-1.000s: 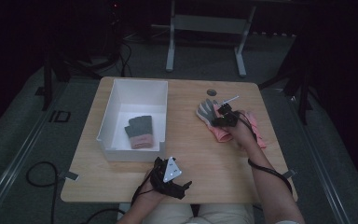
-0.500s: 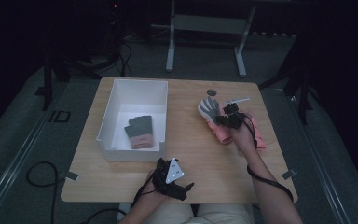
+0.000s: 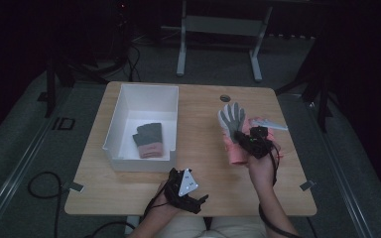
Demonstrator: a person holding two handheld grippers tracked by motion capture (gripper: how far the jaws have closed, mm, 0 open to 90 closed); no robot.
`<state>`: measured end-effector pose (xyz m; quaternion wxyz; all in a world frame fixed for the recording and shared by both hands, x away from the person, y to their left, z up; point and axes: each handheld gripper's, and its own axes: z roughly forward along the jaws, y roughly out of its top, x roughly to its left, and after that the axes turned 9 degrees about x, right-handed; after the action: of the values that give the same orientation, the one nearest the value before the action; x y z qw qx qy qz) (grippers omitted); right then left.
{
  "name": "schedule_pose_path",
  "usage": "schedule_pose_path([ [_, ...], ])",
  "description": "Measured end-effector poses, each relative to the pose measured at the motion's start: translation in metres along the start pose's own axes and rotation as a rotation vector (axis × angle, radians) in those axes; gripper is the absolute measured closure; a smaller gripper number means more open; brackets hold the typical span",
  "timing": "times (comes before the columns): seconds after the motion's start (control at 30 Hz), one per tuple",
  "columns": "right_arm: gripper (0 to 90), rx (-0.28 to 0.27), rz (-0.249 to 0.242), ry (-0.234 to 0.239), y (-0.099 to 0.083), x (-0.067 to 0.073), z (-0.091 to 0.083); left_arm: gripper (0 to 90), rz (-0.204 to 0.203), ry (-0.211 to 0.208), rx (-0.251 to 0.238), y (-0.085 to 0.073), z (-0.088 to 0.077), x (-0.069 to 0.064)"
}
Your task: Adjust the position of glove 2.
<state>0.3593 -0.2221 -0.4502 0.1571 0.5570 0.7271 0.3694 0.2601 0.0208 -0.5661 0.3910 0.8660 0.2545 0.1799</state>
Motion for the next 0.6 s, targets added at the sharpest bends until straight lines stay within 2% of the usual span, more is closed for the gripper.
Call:
schedule_pose_path([
  [0.03,87.8,-0.001,0.023,0.012,-0.007,0.002,0.001,2.1,0.003,-0.002,0.0,0.0,0.0,0.0],
  [0.07,87.8,0.002,0.021,0.008,-0.011,0.004,0.004,2.1,0.004,-0.004,0.001,0.0,0.0,0.0],
  [0.23,87.8,0.065,0.093,-0.021,-0.03,0.0,0.035,2.1,0.003,-0.006,-0.007,0.001,-0.002,0.0],
  [0.4,87.6,0.113,0.128,-0.062,-0.034,-0.003,0.065,2.1,0.013,-0.009,0.002,0.001,0.0,0.001],
  [0.43,87.6,0.113,0.128,-0.062,-0.034,-0.003,0.065,2.2,0.013,-0.009,0.002,0.001,0.0,0.001],
  [0.47,87.1,0.138,0.144,-0.055,-0.035,-0.002,0.075,2.1,0.013,-0.01,0.002,0.001,0.001,0.001],
  [0.5,87.1,0.138,0.144,-0.055,-0.035,-0.002,0.075,2.1,0.012,-0.013,0.003,0.001,0.001,0.0],
  [0.53,86.2,0.151,0.176,-0.046,-0.038,-0.003,0.085,2.1,0.015,-0.018,0.007,0.001,0.001,0.0],
  [0.6,85.8,0.155,0.183,-0.043,-0.039,-0.003,0.089,2.2,0.014,-0.023,0.006,0.001,0.0,0.0],
])
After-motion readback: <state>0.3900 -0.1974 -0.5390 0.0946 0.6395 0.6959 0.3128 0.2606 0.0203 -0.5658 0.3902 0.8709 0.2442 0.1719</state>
